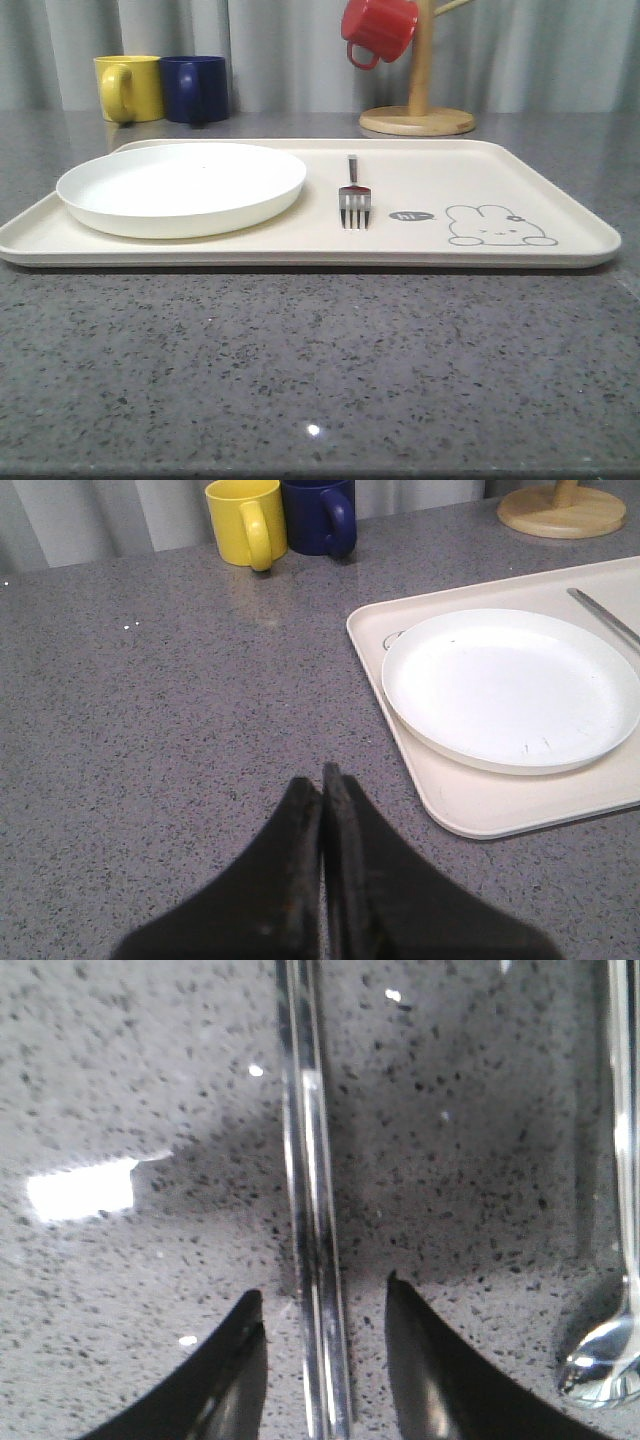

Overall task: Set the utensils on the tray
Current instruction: 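Grasp the steel chopsticks with the right gripper and lift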

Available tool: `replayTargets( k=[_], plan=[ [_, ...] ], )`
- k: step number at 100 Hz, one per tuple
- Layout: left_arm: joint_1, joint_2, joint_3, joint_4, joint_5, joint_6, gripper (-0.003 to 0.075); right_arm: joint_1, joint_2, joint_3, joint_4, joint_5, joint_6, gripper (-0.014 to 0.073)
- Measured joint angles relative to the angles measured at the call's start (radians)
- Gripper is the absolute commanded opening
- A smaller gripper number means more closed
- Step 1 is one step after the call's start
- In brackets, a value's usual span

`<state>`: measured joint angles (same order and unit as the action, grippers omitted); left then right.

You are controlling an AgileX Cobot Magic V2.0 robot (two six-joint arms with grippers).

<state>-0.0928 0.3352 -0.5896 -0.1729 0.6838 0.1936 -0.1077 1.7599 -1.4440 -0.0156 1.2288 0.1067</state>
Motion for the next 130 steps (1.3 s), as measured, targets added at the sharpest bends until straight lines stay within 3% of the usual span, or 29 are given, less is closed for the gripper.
replayTargets(
  k=[29, 36, 50, 87, 113, 130],
  plan=[
    [0.000, 0.000, 0.000, 0.000, 0.000, 0.000, -0.0019, -0.004, 0.029, 0.033, 0.005, 0.000, -0.027, 0.0288],
    [0.000, 0.000, 0.000, 0.000, 0.000, 0.000, -0.0019, -0.004, 0.029, 0.033, 0.016, 0.000, -0.029, 0.0197],
    [0.000, 0.000, 0.000, 0.000, 0.000, 0.000, -0.0019, -0.004, 0.032, 0.033, 0.022, 0.000, -0.032, -0.0077],
    [0.000, 0.000, 0.000, 0.000, 0.000, 0.000, -0.0019, 0.029, -0.013, 0.028, 0.021, -0.014, -0.030, -0.0067],
    [0.000, 0.000, 0.000, 0.000, 0.000, 0.000, -0.0019, 0.222, -0.088, -0.083, 0.035, 0.000, -0.033, -0.0067],
    [0.000, 0.000, 0.000, 0.000, 0.000, 0.000, -0.0019, 0.373, -0.055, -0.113, 0.096, 0.001, 0.053, -0.0067]
  ],
)
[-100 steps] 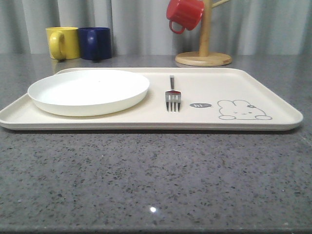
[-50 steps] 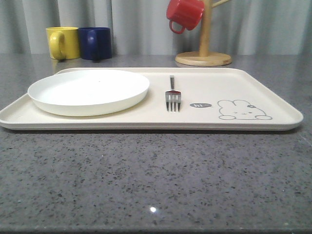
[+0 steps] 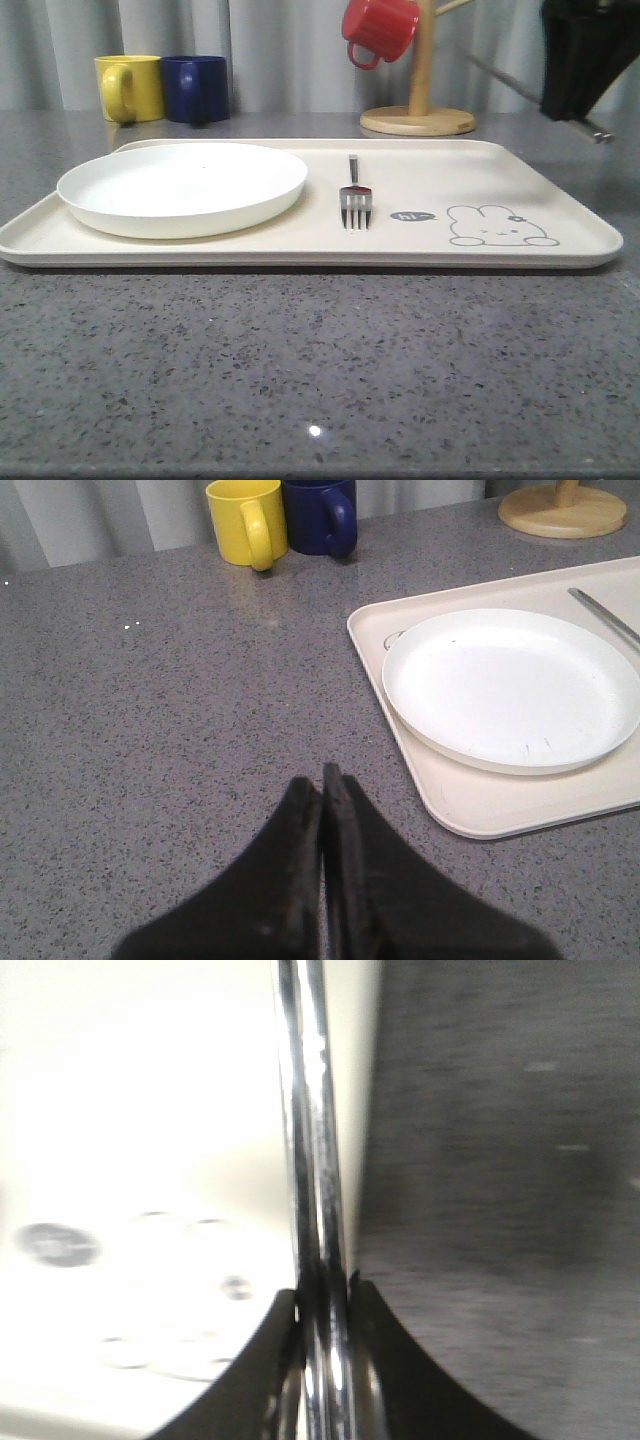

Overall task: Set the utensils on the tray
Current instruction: 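Grasp the steel chopsticks with the right gripper and lift, then lower the chopsticks onto the tray beside the fork and release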

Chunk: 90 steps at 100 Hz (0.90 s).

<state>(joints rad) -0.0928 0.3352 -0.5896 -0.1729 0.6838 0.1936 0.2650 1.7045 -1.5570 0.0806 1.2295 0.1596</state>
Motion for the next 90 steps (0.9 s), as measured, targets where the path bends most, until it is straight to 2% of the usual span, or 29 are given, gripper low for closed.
replayTargets(
  k=[28, 44, 64, 74, 90],
  plan=[
    [0.000, 0.000, 0.000, 0.000, 0.000, 0.000, -0.0019, 0.129, 0.112, -0.002, 0.083, -0.051, 0.186, -0.0067],
    [0.000, 0.000, 0.000, 0.000, 0.000, 0.000, -0.0019, 0.139, 0.145, -0.002, 0.089, -0.095, 0.285, -0.0067],
    [0.000, 0.000, 0.000, 0.000, 0.000, 0.000, -0.0019, 0.139, 0.166, -0.002, 0.089, -0.101, 0.320, -0.0058],
    [0.000, 0.000, 0.000, 0.000, 0.000, 0.000, -0.0019, 0.139, 0.166, -0.002, 0.089, -0.101, 0.328, 0.0031],
    [0.000, 0.000, 0.000, 0.000, 0.000, 0.000, -0.0019, 0.139, 0.166, -0.002, 0.089, -0.101, 0.330, 0.0273]
  ],
)
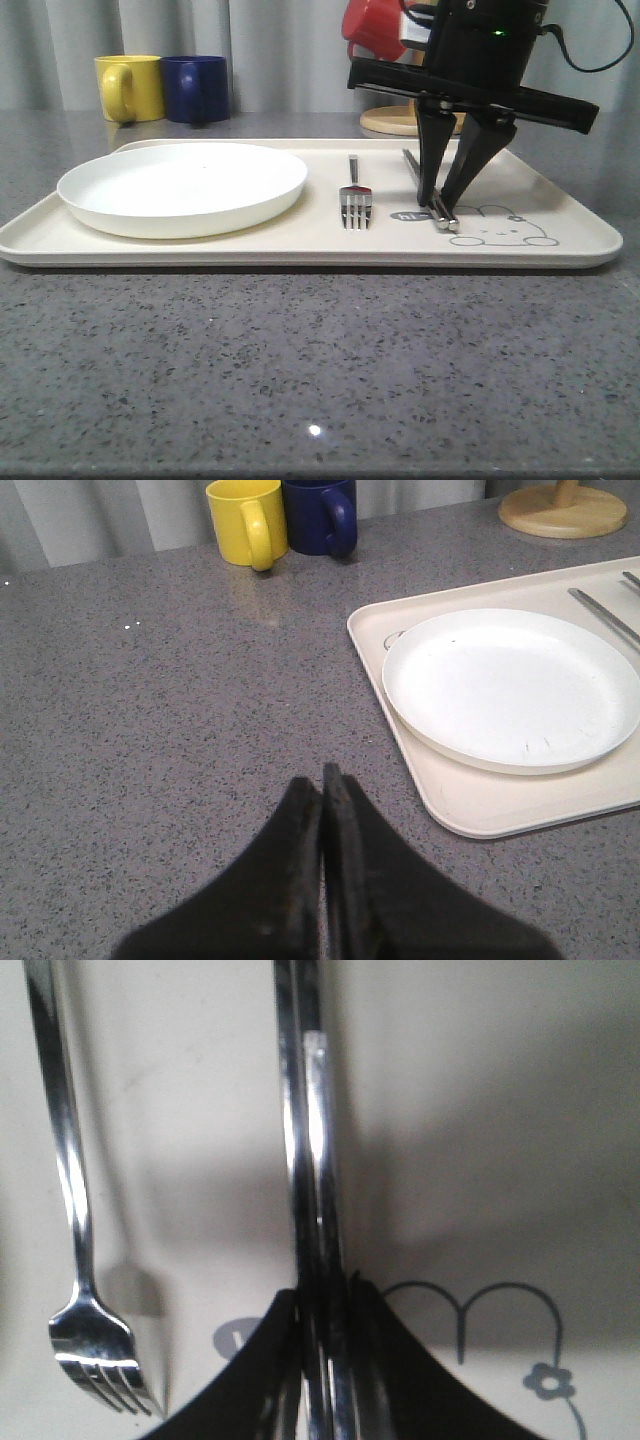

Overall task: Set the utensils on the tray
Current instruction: 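Lower the chopsticks onto the tray beside the fork and release, then move the right gripper to the steel spoon and grasp it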

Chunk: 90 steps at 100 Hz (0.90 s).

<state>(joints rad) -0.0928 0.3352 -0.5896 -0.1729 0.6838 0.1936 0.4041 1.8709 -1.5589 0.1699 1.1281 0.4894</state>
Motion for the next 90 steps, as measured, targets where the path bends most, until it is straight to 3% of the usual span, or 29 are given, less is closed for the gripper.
replayTargets(
  k=[9, 29, 54, 90],
  plan=[
    [0.000, 0.000, 0.000, 0.000, 0.000, 0.000, -0.0019, 0.000, 0.000, 0.000, 0.000, -0.002, 0.000, 0.0331],
    [0.000, 0.000, 0.000, 0.000, 0.000, 0.000, -0.0019, 0.002, -0.038, 0.000, -0.015, -0.016, 0.000, 0.0330],
    [0.000, 0.000, 0.000, 0.000, 0.000, 0.000, -0.0019, -0.010, -0.192, 0.000, -0.211, 0.010, -0.071, 0.0330],
    [0.000, 0.000, 0.000, 0.000, 0.000, 0.000, -0.0019, -0.291, -0.250, 0.000, -0.243, 0.104, -0.266, 0.0331]
  ],
)
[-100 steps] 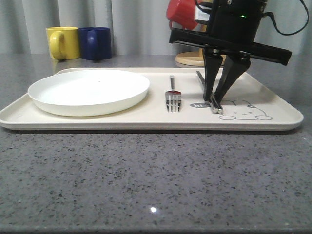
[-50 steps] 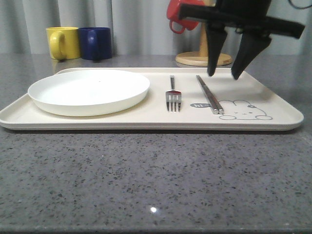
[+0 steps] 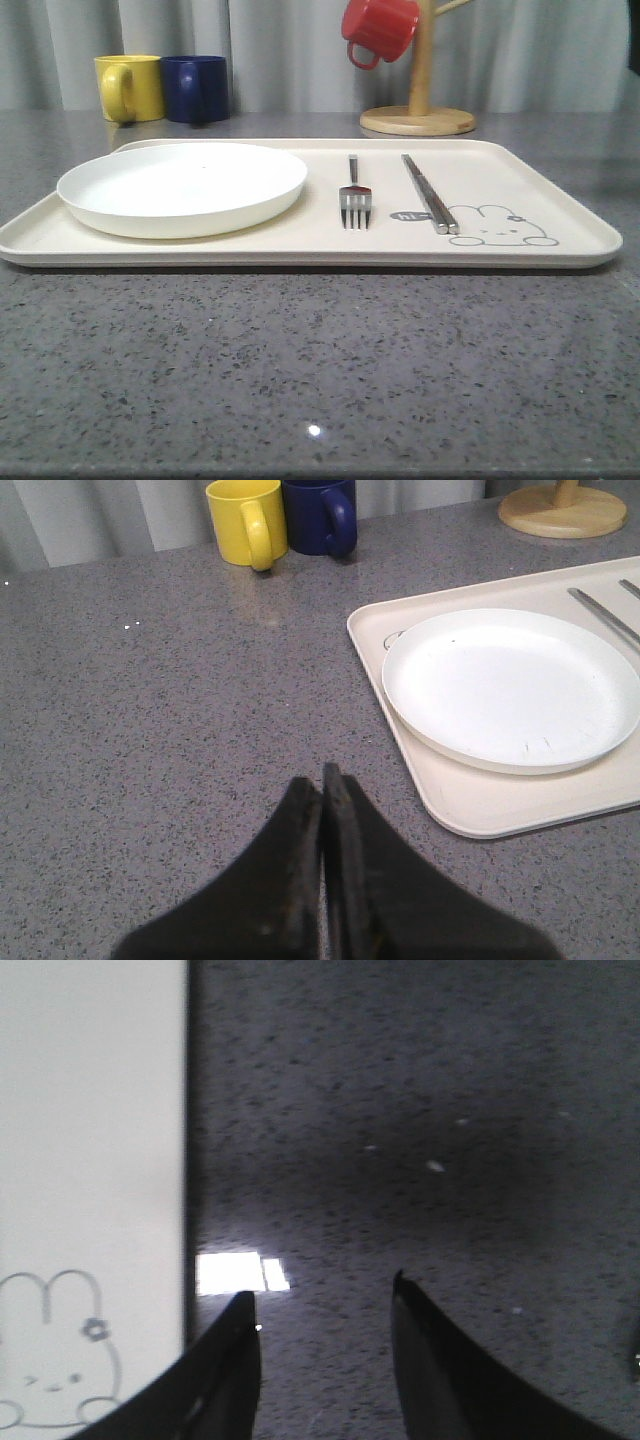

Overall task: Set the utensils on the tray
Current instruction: 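Move the right gripper to the steel spoon and grasp it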

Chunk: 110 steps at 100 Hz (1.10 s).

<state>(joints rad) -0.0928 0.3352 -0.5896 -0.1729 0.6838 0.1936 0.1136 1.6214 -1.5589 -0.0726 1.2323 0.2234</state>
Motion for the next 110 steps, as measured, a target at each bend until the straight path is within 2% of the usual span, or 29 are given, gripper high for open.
replayTargets(
  k=[25, 44, 69, 110],
  plan=[
    [0.000, 0.000, 0.000, 0.000, 0.000, 0.000, -0.0019, -0.211, 0.002, 0.000, -0.006, 0.002, -0.101, 0.0330],
    [0.000, 0.000, 0.000, 0.000, 0.000, 0.000, -0.0019, -0.311, 0.046, 0.000, -0.008, 0.002, -0.136, 0.0330],
    [0.000, 0.000, 0.000, 0.000, 0.000, 0.000, -0.0019, -0.349, 0.137, 0.000, -0.008, 0.002, -0.223, 0.0330],
    [0.000, 0.000, 0.000, 0.000, 0.000, 0.000, -0.0019, -0.360, 0.219, 0.000, -0.046, -0.004, -0.223, 0.0330]
  ],
)
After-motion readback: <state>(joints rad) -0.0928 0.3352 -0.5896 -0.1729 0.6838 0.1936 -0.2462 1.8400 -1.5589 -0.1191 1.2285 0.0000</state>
